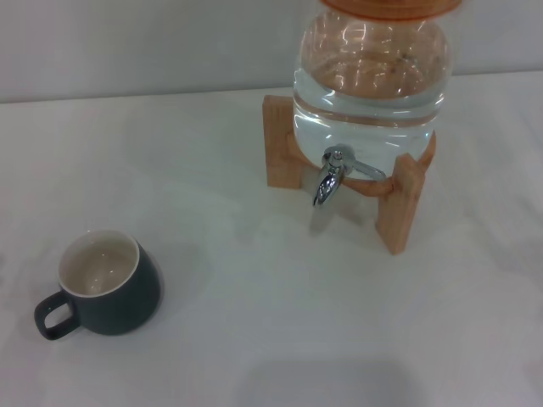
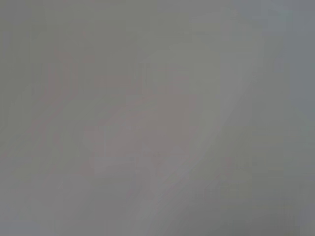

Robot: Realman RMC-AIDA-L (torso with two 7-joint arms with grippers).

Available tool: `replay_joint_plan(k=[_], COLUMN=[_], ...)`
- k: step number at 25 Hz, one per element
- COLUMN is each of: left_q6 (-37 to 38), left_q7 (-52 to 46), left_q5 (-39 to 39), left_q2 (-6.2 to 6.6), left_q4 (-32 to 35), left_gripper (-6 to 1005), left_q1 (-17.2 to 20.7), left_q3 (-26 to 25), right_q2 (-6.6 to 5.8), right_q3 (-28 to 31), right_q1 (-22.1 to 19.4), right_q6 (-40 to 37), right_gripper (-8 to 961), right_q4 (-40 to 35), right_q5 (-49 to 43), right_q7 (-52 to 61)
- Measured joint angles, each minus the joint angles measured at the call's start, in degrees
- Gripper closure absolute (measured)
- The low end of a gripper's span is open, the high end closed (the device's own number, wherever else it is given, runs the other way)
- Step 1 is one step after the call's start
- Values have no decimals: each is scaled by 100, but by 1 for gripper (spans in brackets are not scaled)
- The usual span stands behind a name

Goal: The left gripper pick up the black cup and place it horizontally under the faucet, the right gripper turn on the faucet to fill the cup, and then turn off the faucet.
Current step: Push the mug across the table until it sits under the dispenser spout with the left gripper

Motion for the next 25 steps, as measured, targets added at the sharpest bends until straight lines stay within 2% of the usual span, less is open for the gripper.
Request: replay_joint_plan(k=[6,14,19,21,25], left_q6=[-75,-92,-338,-314,-140], left_q7=[-37,68,-75,-135,-172], left_q5=[175,219,1008,1287,1665], left_q2=[59,23,59,30,-148], left_q4=[94,98,221,342,686], left_gripper=[122,125,127,128,129], left_q1=[136,157,142,195,483], left_q3=[-2,4,9,-2,-9], right_q2=[-18,-20,-30,-29,-28], right_q3=[36,72,139,146,169], right_q1=[-16,-30,-44,-56,-26], right_q6=[0,13,34,33,-5], right_gripper=[141,141,141,141,141], right_q4=[-2,-2,-67,-139,-260], right_q5=[10,14,12,10,12], right_q7=[3,4,4,4,40])
